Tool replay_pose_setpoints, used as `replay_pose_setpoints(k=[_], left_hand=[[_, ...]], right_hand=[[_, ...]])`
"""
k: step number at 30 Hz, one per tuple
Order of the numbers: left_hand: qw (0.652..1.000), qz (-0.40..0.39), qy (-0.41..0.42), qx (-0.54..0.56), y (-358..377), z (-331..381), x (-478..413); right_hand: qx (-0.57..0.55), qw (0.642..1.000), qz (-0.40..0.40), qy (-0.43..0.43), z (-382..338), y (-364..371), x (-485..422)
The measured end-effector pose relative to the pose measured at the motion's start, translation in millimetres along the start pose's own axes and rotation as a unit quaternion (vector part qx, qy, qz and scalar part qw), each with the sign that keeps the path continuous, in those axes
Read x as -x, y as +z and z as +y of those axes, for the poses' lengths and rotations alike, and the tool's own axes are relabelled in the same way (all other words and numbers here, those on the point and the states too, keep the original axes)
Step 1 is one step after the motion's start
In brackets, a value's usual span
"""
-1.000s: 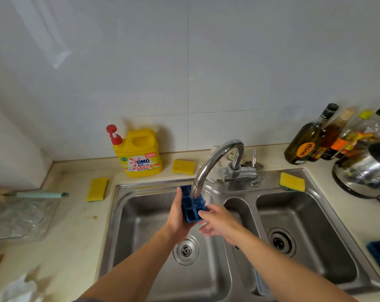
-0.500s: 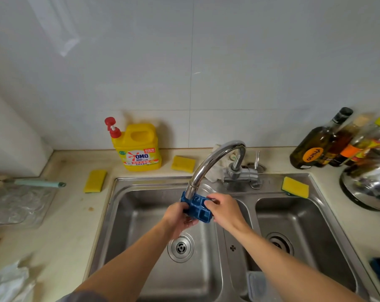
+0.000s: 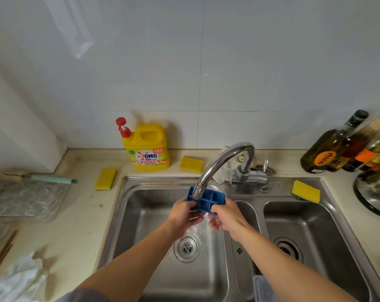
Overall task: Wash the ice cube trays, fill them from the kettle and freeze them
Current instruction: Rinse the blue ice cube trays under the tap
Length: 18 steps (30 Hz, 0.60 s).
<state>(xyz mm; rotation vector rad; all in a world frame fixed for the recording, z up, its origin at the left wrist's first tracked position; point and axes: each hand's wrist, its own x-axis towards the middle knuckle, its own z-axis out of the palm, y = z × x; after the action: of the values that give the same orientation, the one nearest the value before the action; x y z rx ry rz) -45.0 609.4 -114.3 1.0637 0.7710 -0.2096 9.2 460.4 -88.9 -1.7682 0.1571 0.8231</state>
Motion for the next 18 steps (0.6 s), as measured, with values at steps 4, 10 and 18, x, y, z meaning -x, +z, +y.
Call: replay_pose_setpoints(k=[4, 10, 18], left_hand=[[0.993, 0.065, 0.057, -0.086, -8, 5, 5], [0.978, 0.119, 0.110, -0.129, -19, 14, 9], [0.986, 0.113, 0.092, 0.085, -13, 1, 13]], right_hand=[[0.011, 0.999, 0.022, 0.026, 0, 16, -5], [0.004, 1.000, 0.016, 0.010, -8, 39, -9], [-0.084, 0.996, 0.019, 0.030, -11, 54, -12]])
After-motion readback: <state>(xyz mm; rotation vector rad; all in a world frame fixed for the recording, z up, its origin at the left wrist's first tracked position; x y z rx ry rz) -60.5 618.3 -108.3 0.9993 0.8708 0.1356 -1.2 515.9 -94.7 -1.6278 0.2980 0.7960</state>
